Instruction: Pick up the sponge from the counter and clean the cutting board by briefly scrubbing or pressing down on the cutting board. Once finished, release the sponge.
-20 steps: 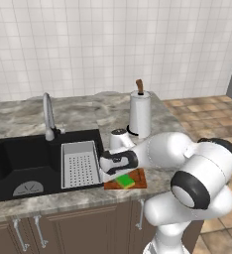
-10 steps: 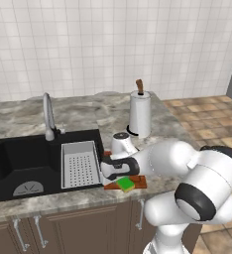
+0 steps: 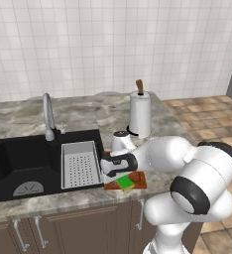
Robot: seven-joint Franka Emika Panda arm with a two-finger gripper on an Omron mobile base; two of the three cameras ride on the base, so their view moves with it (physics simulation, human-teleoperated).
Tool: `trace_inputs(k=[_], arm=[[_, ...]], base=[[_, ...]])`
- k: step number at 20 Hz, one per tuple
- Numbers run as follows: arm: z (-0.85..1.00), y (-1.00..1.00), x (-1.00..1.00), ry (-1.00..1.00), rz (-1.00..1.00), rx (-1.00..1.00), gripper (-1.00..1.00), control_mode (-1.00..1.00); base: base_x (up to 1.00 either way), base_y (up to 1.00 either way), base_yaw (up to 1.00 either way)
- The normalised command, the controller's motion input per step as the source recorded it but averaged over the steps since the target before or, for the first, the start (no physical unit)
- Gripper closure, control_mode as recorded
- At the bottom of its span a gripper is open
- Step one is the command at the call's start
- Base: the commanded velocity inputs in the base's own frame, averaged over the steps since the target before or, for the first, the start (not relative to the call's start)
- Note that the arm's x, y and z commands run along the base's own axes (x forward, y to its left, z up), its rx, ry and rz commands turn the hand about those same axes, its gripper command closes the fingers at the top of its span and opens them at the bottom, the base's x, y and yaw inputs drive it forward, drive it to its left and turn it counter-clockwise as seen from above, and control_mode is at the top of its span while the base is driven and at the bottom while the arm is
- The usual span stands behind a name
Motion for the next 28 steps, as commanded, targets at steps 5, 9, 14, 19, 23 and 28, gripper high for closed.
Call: trace_inputs(k=[5,9,14,19,23,28], arm=[[-0.2,-0.09,0.47,0.0,0.0,0.0,1.0,-1.0],[-0.24,-0.09,0.59,0.0,0.0,0.0,1.0,-1.0],[-0.31,-0.13,0.57,0.0,0.0,0.0,1.0,-1.0],[-0.33,-0.16,0.53,0.0,0.0,0.0,1.0,-1.0],[-0.37,-0.23,0.52,0.0,0.0,0.0,1.0,-1.0],[-0.39,-0.37,0.45,0.0,0.0,0.0,1.0,-1.0]], base=[[0.0,0.0,0.0],[0.0,0.0,0.0],[0.0,0.0,0.0],[0.0,0.0,0.0],[0.0,0.0,0.0],[0.0,0.0,0.0]])
